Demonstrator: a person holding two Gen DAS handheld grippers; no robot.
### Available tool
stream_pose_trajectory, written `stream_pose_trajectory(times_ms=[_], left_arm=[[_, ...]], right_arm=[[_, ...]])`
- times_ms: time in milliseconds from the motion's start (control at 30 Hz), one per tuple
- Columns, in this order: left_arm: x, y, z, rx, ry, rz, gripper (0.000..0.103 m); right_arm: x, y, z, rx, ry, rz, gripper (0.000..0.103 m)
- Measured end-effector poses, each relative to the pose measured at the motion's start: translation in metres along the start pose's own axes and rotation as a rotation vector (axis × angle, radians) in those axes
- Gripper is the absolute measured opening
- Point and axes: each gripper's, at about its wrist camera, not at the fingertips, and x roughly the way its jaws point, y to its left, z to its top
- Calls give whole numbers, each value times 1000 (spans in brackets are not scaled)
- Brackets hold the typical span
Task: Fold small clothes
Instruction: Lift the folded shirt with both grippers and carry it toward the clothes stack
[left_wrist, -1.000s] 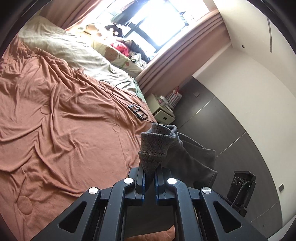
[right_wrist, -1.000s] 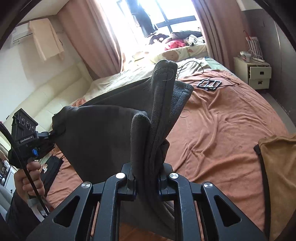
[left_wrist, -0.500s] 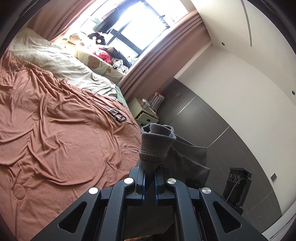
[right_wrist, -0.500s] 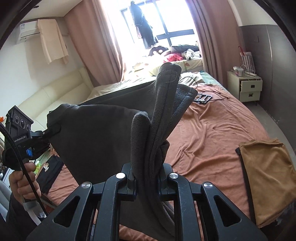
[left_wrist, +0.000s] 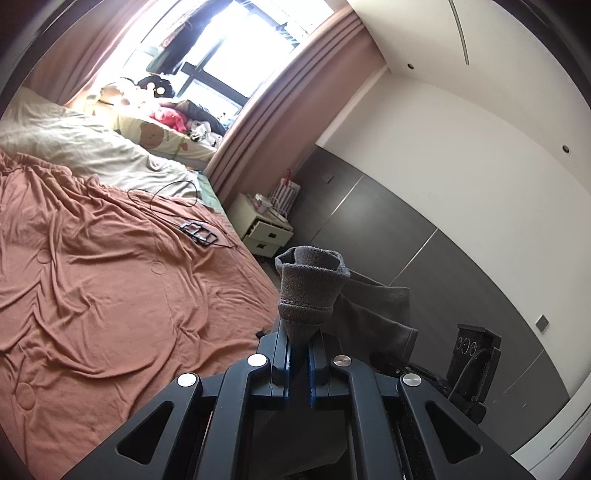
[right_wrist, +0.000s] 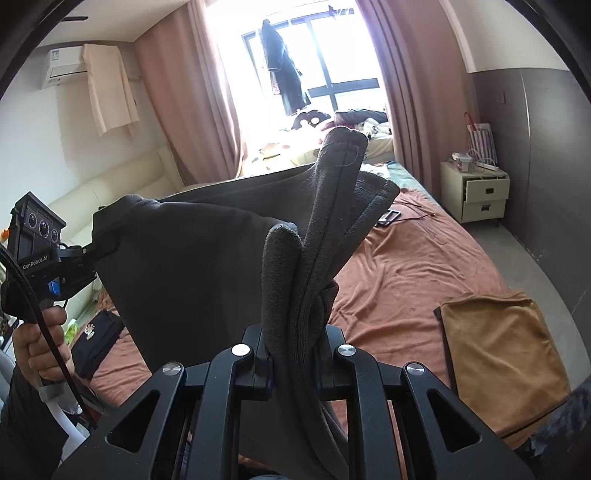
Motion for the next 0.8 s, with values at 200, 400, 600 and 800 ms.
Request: stream_pose_trajectory(times_ms=[200, 400, 600, 800], left_arm=[[29, -33, 4, 50, 21, -12, 6], [60, -78, 4, 105, 43, -59, 6], [96, -126, -4, 163, 62, -104, 6], [135, -164, -23, 207, 90, -138, 6]], right_arm=[[-29, -30, 7, 13, -47, -41, 11], [-67, -62, 14, 17, -91, -103, 11], [-98, -90, 8, 31, -125, -163, 11], [-120, -109, -3, 27, -144, -244, 11]])
